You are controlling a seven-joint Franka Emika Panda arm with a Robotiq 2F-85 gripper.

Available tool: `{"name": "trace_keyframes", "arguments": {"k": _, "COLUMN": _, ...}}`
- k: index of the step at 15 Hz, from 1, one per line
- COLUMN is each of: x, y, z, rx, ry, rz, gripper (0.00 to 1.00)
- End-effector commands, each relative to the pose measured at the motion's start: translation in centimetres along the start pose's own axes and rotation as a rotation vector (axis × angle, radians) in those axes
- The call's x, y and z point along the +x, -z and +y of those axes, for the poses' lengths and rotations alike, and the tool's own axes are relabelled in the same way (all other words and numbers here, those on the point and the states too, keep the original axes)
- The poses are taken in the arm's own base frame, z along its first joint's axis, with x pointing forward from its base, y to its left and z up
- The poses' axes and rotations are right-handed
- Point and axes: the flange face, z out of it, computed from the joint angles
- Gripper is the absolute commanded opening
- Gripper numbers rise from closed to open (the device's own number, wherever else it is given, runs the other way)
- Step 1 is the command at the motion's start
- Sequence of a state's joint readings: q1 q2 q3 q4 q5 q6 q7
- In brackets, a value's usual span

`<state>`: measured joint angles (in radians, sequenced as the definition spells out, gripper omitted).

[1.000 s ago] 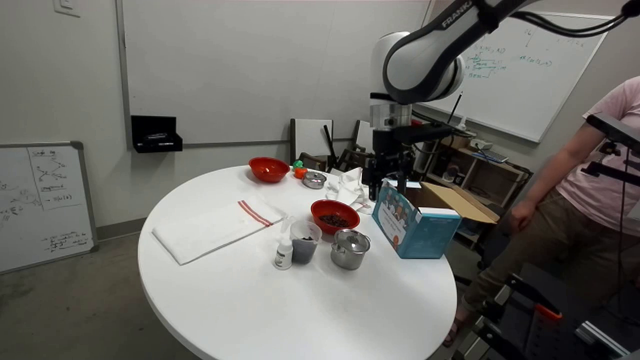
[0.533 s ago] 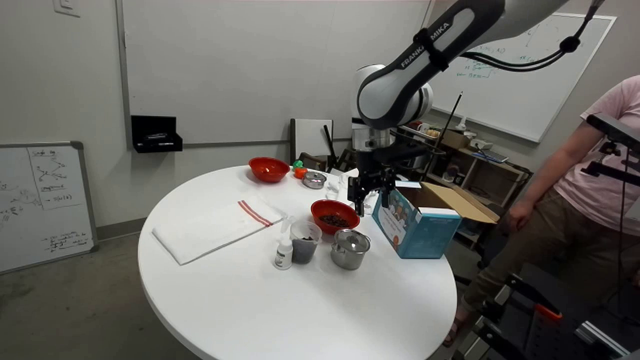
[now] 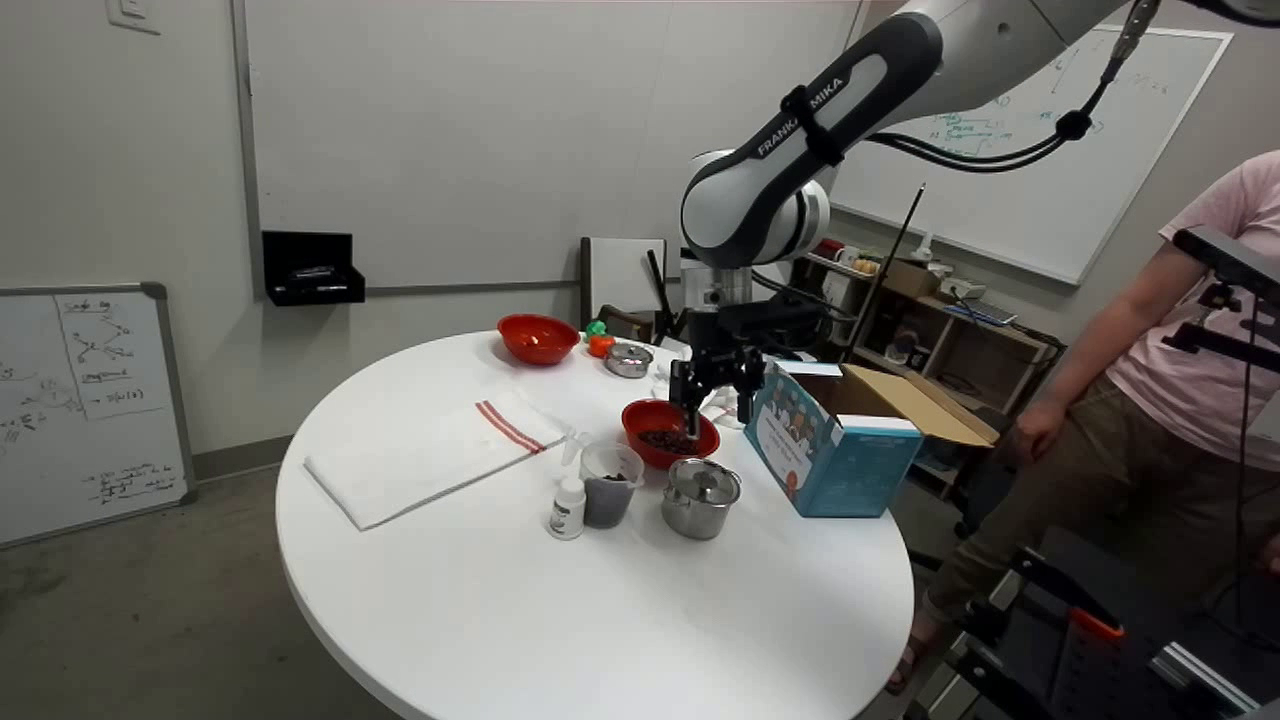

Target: Uncover the pot and put the lid on the table

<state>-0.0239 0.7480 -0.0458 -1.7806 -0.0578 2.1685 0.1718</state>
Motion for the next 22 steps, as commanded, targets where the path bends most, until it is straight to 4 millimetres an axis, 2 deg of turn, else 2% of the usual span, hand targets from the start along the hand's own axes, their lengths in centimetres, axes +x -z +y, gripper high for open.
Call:
{"name": "trace_keyframes", "arguments": {"k": 1, "x": 1.2, "y": -0.5, "z": -0.3, "rx": 0.055, "ry": 0.026, "rz": -0.028, "gripper": 1.00}}
{"name": "trace_keyframes", "arguments": {"k": 13, "x": 1.6, "y": -3.7, "z": -1.0, "rx": 0.138, "ry": 0.023, "rz": -0.095, "gripper": 1.00}}
{"name": "trace_keyframes", "arguments": {"k": 16, "x": 1.2, "y": -4.8, "z": -0.4, "rx": 0.153, "ry": -0.025, "rz": -0.111, "gripper": 1.00}}
{"name": "trace_keyframes", "arguments": {"k": 19, "x": 0.8, "y": -4.9, "z": 0.9, "rx": 0.179, "ry": -0.089, "rz": -0.105, "gripper": 1.00}}
{"name": "trace_keyframes", "arguments": {"k": 22, "x": -0.3, "y": -5.7, "z": 1.0, "rx": 0.165, "ry": -0.181, "rz": -0.075, "gripper": 1.00}}
